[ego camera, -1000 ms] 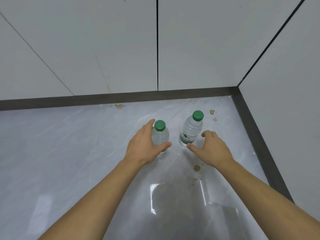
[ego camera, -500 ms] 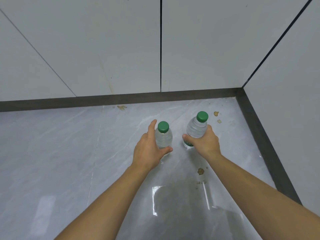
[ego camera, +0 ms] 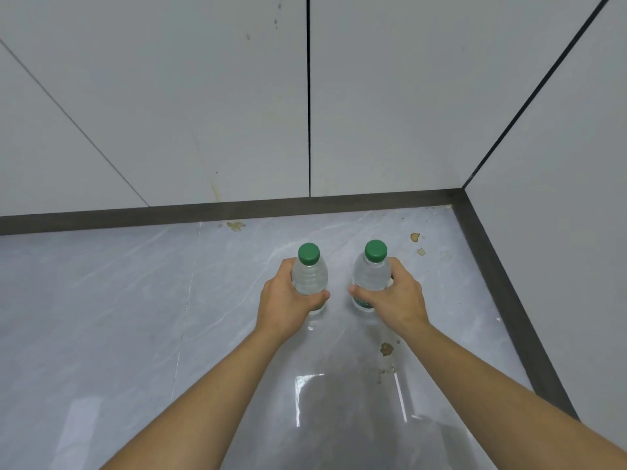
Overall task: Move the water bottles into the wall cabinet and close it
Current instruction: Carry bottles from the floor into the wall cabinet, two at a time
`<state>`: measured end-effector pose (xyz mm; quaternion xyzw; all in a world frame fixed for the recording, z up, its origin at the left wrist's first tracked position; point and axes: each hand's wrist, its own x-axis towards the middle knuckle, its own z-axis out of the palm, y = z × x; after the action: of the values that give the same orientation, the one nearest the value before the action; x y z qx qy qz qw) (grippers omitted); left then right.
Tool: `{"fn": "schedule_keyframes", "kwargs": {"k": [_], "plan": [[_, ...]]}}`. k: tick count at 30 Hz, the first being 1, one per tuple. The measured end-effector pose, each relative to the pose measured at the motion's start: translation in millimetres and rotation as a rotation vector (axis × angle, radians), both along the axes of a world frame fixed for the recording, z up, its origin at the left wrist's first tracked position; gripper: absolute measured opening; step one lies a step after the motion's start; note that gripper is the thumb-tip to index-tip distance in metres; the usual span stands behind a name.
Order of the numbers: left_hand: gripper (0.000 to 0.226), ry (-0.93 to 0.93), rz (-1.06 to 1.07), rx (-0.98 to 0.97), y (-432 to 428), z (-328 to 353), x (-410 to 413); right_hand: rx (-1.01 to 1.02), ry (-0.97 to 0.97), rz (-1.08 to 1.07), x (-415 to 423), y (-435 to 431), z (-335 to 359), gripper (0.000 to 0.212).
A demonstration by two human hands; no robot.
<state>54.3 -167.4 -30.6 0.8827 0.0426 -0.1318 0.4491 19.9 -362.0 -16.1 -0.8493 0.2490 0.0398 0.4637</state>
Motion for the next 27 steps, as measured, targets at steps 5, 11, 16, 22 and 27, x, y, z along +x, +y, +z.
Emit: {"fn": "schedule_keyframes", "kwargs": {"k": [5, 11, 16, 22, 27], "plan": [[0.068, -0.032, 0.015, -0.021, 2, 58, 12, 0.041, -0.017, 0.015, 5, 0, 47, 0.064], [0.083, -0.1, 0.054, -0.02, 5, 165, 17, 0.078, -0.065, 0.002, 12, 6, 150, 0.061], [0.069, -0.115, 0.085, -0.062, 7, 271, 8, 0.11, -0.108, 0.021, 8, 12, 262, 0.057], [0.052, -0.096, 0.12, -0.106, 15, 433, -2, 0.101, -0.114, 0.023, 6, 15, 420, 0.051], [0.051, -0.139, 0.099, -0.123, 21, 562, -2, 0.085, -0.122, 0.044, 4, 17, 550, 0.048]]}}
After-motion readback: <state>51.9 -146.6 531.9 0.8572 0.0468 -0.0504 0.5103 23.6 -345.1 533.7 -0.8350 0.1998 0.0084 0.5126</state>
